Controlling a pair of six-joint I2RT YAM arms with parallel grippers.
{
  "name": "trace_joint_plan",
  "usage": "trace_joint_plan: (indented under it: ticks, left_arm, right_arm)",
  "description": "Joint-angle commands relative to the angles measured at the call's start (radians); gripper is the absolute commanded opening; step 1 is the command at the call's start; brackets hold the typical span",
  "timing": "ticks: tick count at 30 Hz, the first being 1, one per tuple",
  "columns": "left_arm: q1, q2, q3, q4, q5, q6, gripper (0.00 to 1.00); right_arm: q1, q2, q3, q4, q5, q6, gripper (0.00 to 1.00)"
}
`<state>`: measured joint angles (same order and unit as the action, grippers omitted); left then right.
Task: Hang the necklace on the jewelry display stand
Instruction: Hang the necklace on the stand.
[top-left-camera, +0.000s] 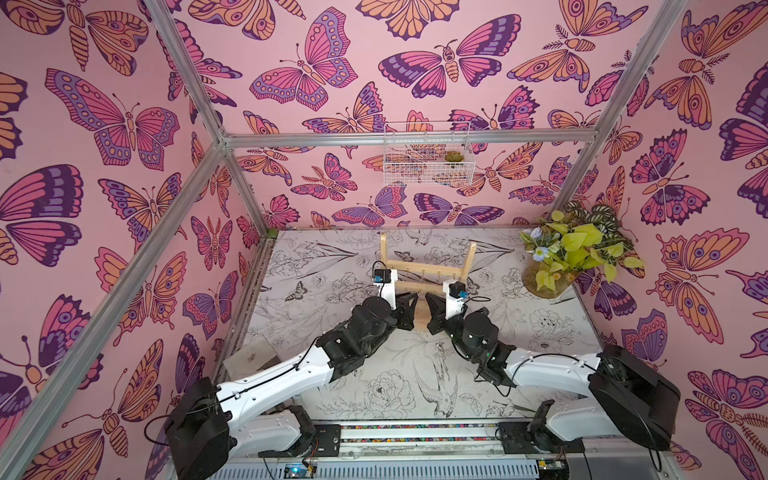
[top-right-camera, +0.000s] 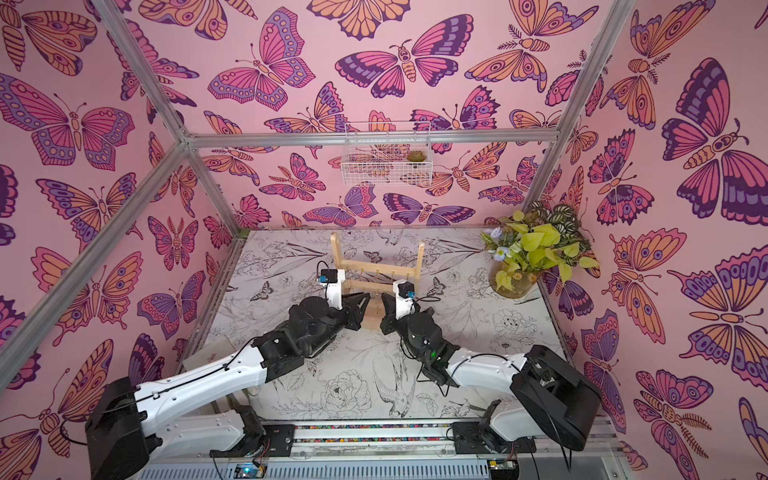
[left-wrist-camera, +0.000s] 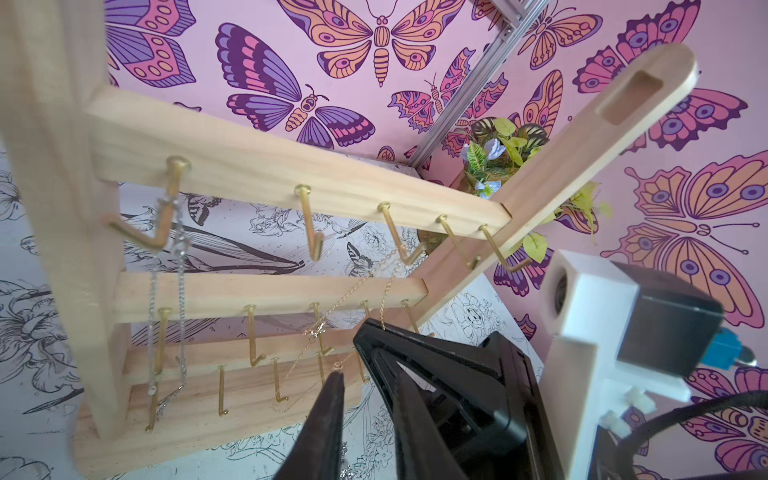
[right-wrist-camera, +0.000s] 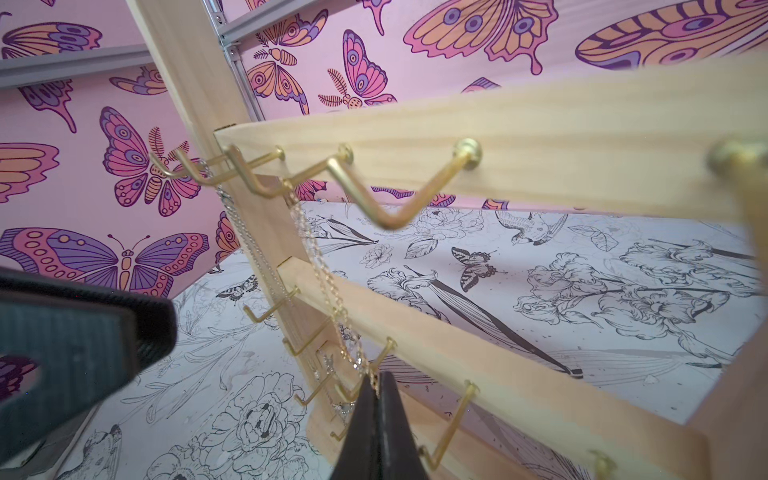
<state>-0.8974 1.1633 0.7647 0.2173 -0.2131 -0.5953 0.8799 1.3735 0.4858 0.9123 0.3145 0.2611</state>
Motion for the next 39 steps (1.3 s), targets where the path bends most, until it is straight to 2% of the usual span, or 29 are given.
trace_joint_plan:
  ticks: [1,11,21,39]
  left_arm:
    - [-0.005,-0.025,0.027,-0.047,0.001,0.036,0.24]
    - [-0.005,-0.051,0.048,-0.084,-0.027,0.071,0.24]
    - [-0.003,0.004,0.188,-0.236,0.016,0.228,0.31]
    - [0.022,-0.020,0.197,-0.270,0.003,0.228,0.31]
  right_arm:
    - [0.011,-0.033,0.045,-0.023,-0.011,-0.022,0.03]
    - [0.015,-0.084,0.076,-0.074,-0.017,-0.052,0.04]
    - [0.014,-0.076,0.126,-0.113,0.012,-0.079,0.05]
    - [0.014,-0.062,0.142,-0.096,0.020,-0.080,0.09]
